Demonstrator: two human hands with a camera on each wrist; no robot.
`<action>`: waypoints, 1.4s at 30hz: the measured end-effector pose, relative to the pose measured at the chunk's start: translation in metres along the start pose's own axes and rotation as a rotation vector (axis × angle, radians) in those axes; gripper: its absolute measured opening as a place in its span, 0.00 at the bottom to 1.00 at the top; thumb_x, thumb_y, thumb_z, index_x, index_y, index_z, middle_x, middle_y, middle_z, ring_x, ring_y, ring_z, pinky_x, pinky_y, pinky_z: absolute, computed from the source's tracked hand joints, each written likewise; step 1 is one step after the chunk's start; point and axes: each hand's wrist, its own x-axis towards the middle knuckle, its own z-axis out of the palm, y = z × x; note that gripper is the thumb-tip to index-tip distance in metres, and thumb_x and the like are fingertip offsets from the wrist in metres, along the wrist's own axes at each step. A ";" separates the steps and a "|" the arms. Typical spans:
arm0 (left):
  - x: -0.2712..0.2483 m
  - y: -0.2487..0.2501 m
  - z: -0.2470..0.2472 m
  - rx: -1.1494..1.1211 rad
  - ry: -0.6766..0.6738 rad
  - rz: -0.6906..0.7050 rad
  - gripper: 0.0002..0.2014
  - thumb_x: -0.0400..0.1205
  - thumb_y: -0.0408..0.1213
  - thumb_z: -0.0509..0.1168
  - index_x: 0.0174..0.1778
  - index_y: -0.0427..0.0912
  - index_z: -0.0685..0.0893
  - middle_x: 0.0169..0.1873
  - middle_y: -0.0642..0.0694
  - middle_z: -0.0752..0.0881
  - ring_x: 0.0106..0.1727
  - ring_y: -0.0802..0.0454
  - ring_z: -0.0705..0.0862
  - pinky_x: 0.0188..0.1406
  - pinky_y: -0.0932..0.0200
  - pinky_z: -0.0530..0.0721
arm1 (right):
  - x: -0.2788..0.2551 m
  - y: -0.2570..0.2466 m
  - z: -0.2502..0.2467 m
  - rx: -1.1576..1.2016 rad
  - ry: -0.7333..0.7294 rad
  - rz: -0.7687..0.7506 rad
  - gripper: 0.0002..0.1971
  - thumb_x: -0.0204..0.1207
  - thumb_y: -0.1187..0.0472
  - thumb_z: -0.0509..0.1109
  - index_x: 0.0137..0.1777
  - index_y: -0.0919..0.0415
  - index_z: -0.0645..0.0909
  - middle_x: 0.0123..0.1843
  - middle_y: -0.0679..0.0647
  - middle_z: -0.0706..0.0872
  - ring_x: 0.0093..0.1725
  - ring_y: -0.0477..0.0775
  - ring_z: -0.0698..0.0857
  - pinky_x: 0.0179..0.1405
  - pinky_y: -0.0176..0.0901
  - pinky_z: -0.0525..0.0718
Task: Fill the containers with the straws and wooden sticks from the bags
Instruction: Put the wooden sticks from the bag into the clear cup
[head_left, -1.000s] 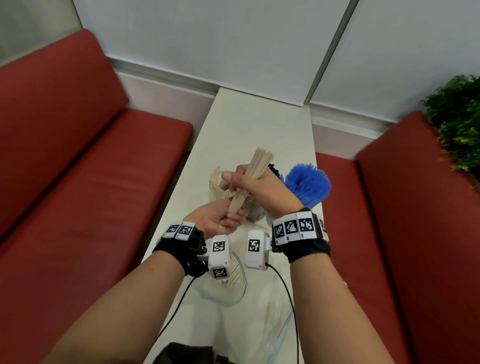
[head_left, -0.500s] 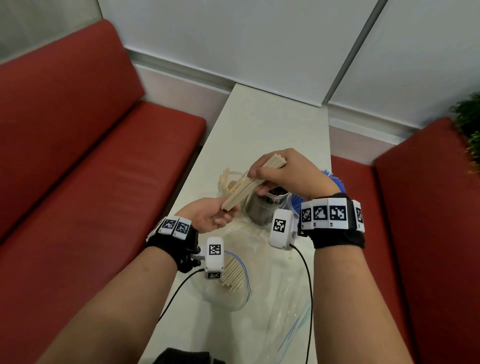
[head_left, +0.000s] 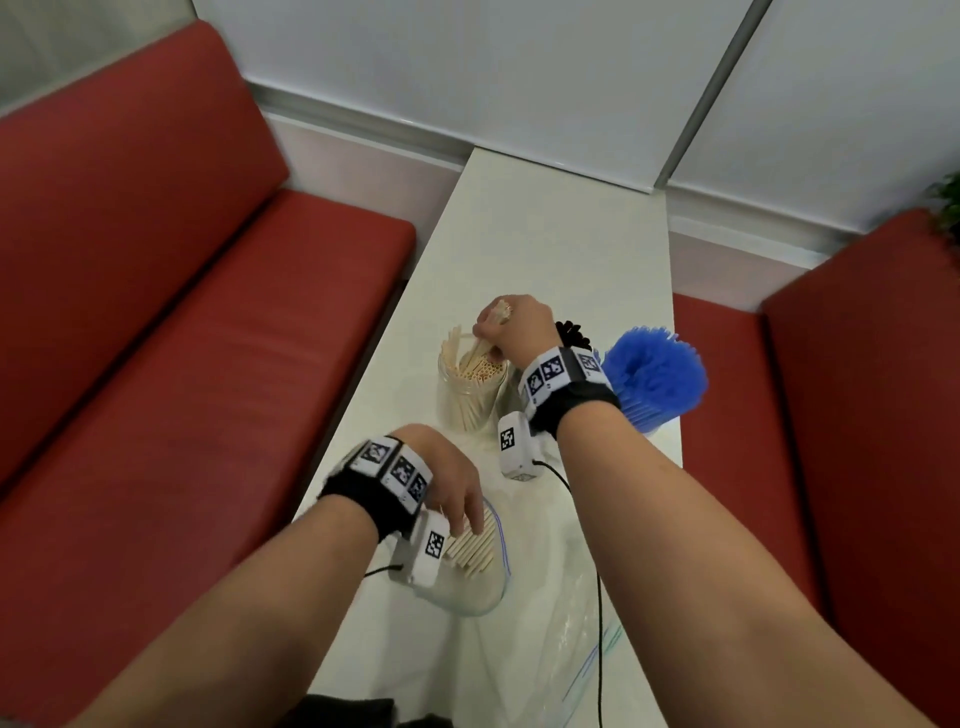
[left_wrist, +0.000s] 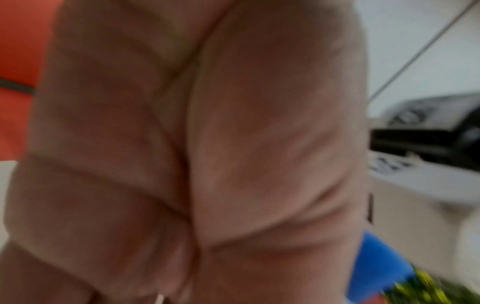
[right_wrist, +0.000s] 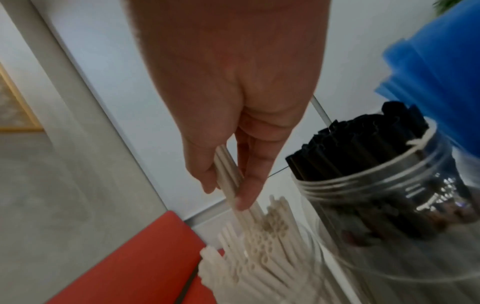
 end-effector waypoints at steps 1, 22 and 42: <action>0.013 -0.001 0.006 0.025 -0.016 -0.056 0.24 0.81 0.43 0.71 0.74 0.53 0.79 0.61 0.58 0.86 0.59 0.59 0.84 0.55 0.62 0.84 | 0.002 0.003 0.004 -0.035 0.010 -0.001 0.11 0.75 0.63 0.78 0.57 0.62 0.89 0.49 0.59 0.91 0.44 0.58 0.88 0.52 0.52 0.89; 0.101 -0.032 0.075 0.217 0.581 -0.451 0.16 0.88 0.34 0.55 0.71 0.35 0.75 0.70 0.39 0.78 0.71 0.41 0.77 0.71 0.51 0.74 | -0.020 0.034 0.073 -0.570 -0.153 -0.195 0.37 0.90 0.44 0.53 0.89 0.65 0.44 0.91 0.65 0.41 0.89 0.64 0.37 0.88 0.57 0.36; -0.030 0.007 0.054 0.303 0.671 -0.385 0.17 0.85 0.35 0.60 0.70 0.37 0.78 0.67 0.44 0.83 0.67 0.47 0.82 0.64 0.53 0.79 | -0.130 0.027 0.042 0.143 -0.492 -0.087 0.29 0.77 0.84 0.57 0.76 0.66 0.77 0.73 0.63 0.83 0.75 0.59 0.80 0.78 0.53 0.77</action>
